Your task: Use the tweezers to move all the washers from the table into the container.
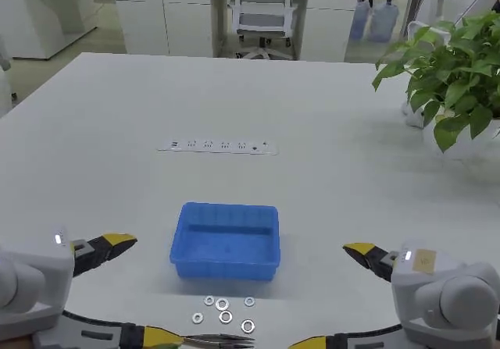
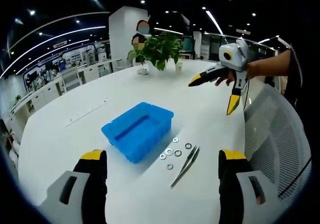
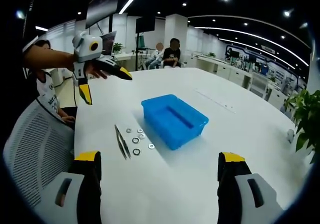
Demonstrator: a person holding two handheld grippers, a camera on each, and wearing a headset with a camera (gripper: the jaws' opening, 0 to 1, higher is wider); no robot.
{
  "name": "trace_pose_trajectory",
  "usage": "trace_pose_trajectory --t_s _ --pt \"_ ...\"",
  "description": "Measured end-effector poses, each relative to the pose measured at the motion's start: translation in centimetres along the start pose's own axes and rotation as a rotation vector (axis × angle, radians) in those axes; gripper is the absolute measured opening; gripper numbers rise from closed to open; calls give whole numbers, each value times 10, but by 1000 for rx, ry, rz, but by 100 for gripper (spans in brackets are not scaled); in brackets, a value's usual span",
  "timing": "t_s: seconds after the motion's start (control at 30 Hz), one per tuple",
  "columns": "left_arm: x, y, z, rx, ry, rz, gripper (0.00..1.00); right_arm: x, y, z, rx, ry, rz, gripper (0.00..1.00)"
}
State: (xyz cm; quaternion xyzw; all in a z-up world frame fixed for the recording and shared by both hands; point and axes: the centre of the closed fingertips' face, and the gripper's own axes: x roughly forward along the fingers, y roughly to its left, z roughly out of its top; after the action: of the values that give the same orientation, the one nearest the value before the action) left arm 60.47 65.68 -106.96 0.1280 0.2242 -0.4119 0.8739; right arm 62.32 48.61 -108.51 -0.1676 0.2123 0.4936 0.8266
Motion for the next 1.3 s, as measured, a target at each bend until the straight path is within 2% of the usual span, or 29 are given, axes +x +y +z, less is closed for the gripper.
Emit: trace_pose_trajectory --t_s 1.3 --pt "-4 -2 0 4 5 -4 98 -3 -1 0 1 -2 3 98"
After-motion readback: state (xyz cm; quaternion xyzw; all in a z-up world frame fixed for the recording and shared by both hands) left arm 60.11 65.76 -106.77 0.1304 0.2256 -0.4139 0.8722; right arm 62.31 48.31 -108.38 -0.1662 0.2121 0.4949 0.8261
